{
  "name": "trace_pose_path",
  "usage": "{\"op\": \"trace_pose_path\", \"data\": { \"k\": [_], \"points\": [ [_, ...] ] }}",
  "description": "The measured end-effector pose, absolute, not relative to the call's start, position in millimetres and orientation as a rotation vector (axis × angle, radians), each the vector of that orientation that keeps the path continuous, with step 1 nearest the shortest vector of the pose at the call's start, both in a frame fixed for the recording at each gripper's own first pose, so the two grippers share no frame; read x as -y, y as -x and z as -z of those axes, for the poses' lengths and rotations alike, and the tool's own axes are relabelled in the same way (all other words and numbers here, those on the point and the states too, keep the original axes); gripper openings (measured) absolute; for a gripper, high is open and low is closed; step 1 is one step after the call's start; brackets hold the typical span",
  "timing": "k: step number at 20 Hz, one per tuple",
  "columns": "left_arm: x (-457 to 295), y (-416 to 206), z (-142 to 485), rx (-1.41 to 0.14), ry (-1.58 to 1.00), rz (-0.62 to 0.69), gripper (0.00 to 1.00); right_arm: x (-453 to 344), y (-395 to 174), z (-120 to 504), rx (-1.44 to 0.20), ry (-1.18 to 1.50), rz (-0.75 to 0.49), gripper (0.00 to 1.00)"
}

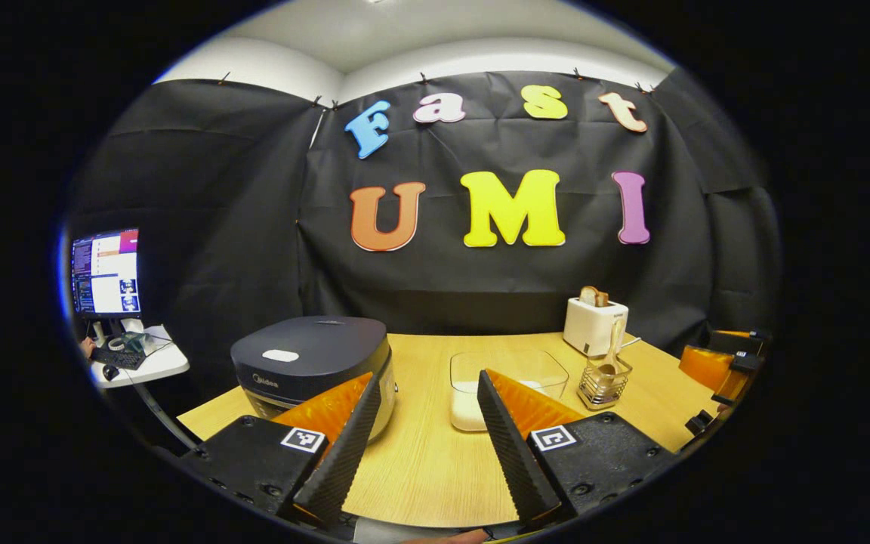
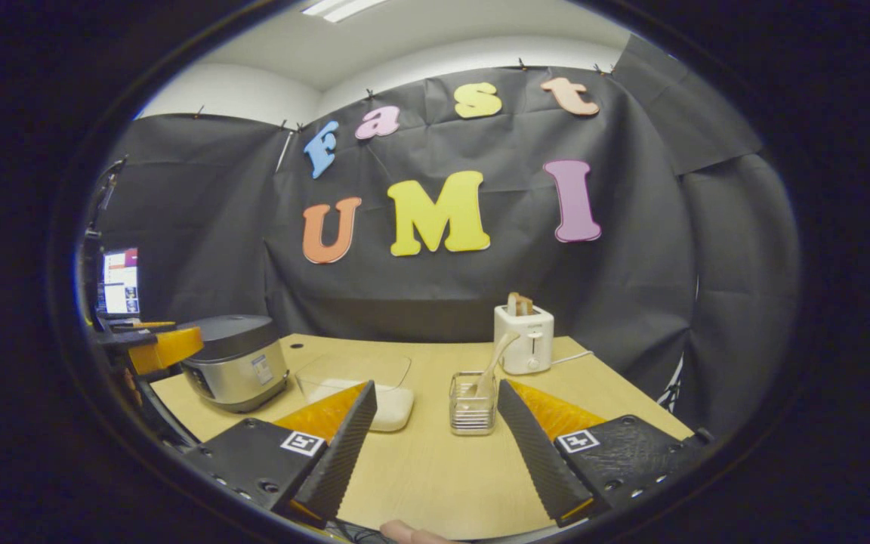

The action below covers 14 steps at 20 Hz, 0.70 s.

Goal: Close the left gripper, press the button to open the rice cooker; take a wooden spoon from the chopstick holder with the right hand, scoop a spoonful of rice and pour it into the rice cooker, then put the wooden spoon back into the chopstick holder.

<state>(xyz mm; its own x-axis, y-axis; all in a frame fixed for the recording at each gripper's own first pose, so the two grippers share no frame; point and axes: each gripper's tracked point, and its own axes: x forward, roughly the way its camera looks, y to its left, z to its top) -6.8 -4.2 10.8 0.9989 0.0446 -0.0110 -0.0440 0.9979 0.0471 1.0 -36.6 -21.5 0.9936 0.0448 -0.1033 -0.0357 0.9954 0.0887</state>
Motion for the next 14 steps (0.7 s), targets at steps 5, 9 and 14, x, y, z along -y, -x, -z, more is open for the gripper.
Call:
{"op": "trace_pose_path", "data": {
  "k": [5, 9, 14],
  "points": [
    [26.5, 3.3, 3.9, -0.057, -0.022, 0.007, 0.83, 37.5, 2.5, 25.8, -0.103, -0.067, -0.018, 0.92],
    [26.8, 5.1, 5.1, -0.071, 0.004, 0.016, 0.84, 30.6, 3.7, 19.6, -0.080, -0.035, -0.015, 0.91],
    [26.3, 8.3, -1.2, -0.046, 0.000, 0.010, 0.84, 30.9, 6.6, 17.3, -0.094, -0.034, -0.002, 0.96]
  ]
}}
